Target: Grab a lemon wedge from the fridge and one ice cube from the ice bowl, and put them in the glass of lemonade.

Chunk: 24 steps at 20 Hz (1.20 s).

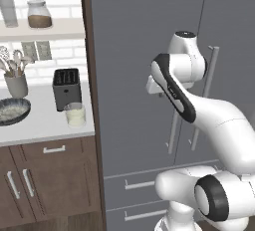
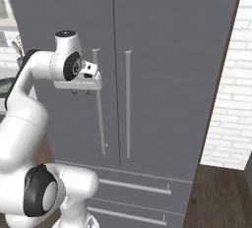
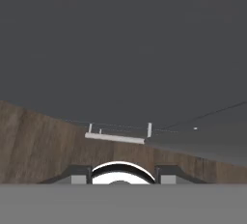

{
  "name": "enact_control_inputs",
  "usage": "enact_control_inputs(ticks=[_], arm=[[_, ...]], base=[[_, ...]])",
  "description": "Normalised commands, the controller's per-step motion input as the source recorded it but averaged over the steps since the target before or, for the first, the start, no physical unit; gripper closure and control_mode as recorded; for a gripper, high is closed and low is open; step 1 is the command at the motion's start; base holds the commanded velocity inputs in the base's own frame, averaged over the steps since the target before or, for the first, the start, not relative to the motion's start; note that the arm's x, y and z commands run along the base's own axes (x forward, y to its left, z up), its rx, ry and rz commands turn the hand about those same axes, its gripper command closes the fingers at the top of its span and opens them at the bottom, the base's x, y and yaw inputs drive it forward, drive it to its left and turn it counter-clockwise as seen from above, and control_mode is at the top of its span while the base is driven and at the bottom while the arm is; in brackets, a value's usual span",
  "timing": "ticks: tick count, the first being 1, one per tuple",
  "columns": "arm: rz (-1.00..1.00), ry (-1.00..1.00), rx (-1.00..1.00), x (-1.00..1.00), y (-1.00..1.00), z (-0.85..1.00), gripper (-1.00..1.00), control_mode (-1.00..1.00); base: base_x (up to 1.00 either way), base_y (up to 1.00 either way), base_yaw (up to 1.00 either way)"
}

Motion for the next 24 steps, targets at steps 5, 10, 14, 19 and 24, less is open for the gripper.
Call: enact_control_inputs(ticks=[5, 10, 14, 19, 24], arm=[[0.0, 0.0, 0.0, -0.13, -0.13, -0.03, -1.0, -1.0], [0.0, 0.0, 0.0, -0.54, -0.23, -0.25, -1.0, -1.0], [0.0, 0.0, 0.0, -0.43, -0.15, -0.36, -1.0, -1.0], [0.0, 0.0, 0.0, -0.28, -0.03, -0.3, -1.0, -1.0], [0.0, 0.0, 0.0, -0.2, 0.0, -0.09, -1.0, -1.0]], base=[[0.0, 0.0, 0.0], [0.0, 0.0, 0.0], [0.0, 0.0, 0.0], [0.0, 0.0, 0.0], [0.0, 0.0, 0.0]])
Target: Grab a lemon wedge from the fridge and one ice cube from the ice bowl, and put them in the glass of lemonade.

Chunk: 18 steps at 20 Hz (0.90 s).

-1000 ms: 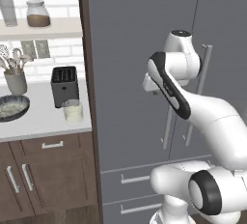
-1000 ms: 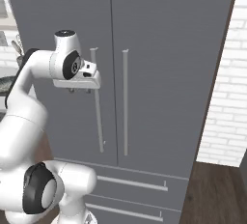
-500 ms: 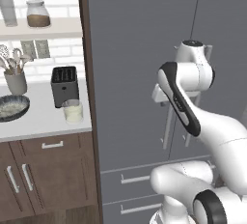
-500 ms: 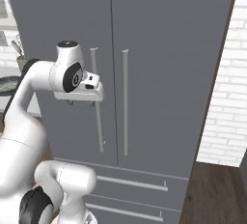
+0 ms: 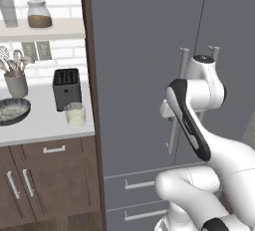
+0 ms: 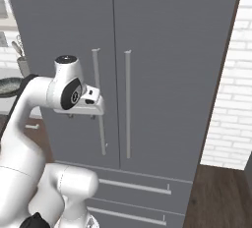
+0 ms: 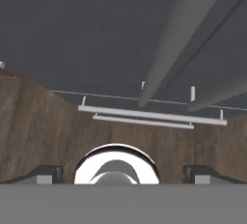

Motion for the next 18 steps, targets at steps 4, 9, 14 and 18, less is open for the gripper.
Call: enact_control_inputs(ticks=[4, 9, 14, 18], arm=[[0.0, -0.02, 0.0, 0.0, 0.0, -0.02, -1.0, -1.0], [0.0, -0.02, 0.0, -0.14, 0.0, -0.17, -1.0, -1.0], [0.0, 0.0, 0.0, 0.0, 0.0, 0.0, -1.0, 1.0], [0.0, 0.0, 0.0, 0.0, 0.0, 0.0, -1.0, 1.0]], base=[[0.0, 0.0, 0.0], [0.0, 0.0, 0.0], [-0.49, 0.0, 0.0], [-0.52, 0.0, 0.0]])
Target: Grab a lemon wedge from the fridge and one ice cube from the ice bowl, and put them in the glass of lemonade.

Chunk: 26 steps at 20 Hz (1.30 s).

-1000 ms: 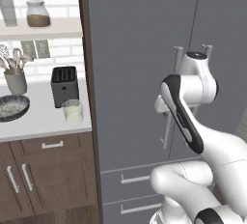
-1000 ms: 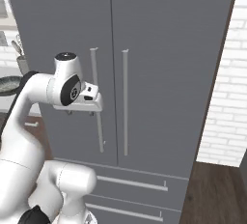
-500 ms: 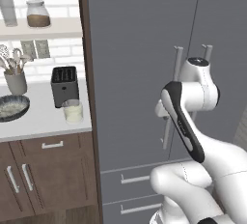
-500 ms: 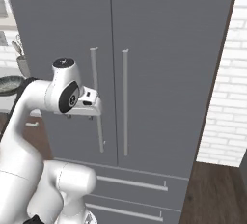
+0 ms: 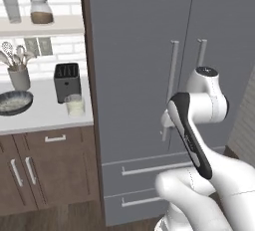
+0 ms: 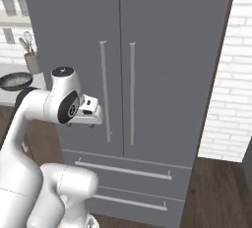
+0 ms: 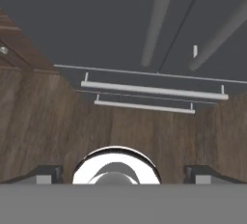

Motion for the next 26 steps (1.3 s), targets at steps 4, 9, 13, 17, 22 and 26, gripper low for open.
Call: enact_control_inputs(ticks=[4, 9, 13, 17, 22, 26], arm=[[0.0, 0.0, 0.0, 0.0, 0.0, 0.0, -1.0, 1.0], [0.0, 0.0, 0.0, 0.0, 0.0, 0.0, -1.0, 1.0], [0.0, 0.0, 0.0, 0.0, 0.0, 0.0, -1.0, 1.0], [0.0, 0.0, 0.0, 0.0, 0.0, 0.0, -1.0, 1.0], [0.0, 0.0, 0.0, 0.0, 0.0, 0.0, -1.0, 1.0], [0.0, 0.0, 0.0, 0.0, 0.0, 0.0, -1.0, 1.0]], base=[[-0.42, -0.07, 0.0], [-0.34, -0.29, -0.01], [-0.2, -0.31, -0.01], [-0.14, -0.26, -0.01], [-0.15, -0.23, -0.01], [-0.05, -0.07, 0.0]])
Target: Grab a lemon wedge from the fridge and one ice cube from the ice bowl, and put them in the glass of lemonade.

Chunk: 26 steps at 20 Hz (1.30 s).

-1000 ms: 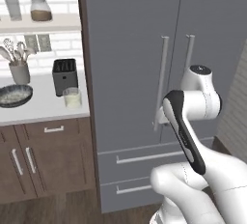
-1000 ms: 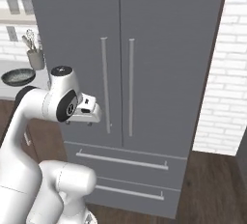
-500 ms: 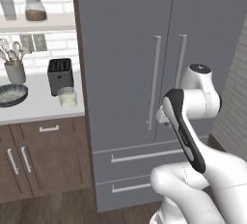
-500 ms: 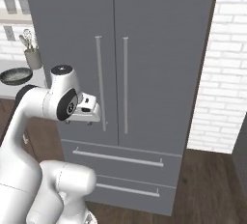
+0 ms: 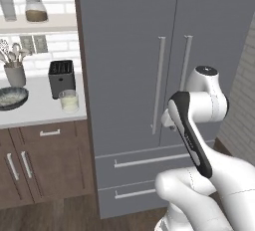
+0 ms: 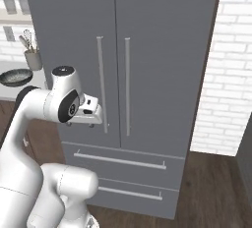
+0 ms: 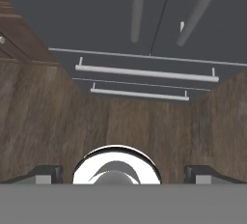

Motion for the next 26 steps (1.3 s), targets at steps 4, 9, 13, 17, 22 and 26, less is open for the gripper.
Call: enact_control_inputs(ticks=[4, 9, 13, 17, 22, 26], arm=[[0.0, 0.0, 0.0, 0.0, 0.0, 0.0, -1.0, 1.0], [0.0, 0.0, 0.0, 0.0, 0.0, 0.0, -1.0, 1.0], [0.0, 0.0, 0.0, 0.0, 0.0, 0.0, -1.0, 1.0], [0.0, 0.0, 0.0, 0.0, 0.0, 0.0, -1.0, 1.0], [0.0, 0.0, 0.0, 0.0, 0.0, 0.0, -1.0, 1.0], [0.0, 0.0, 0.0, 0.0, 0.0, 0.0, -1.0, 1.0]], base=[[-0.04, 0.0, 0.0], [0.0, -0.01, 0.0], [0.0, -0.01, 0.0], [0.0, -0.03, 0.0], [0.0, -0.12, 0.0], [0.05, -0.18, 0.0]])
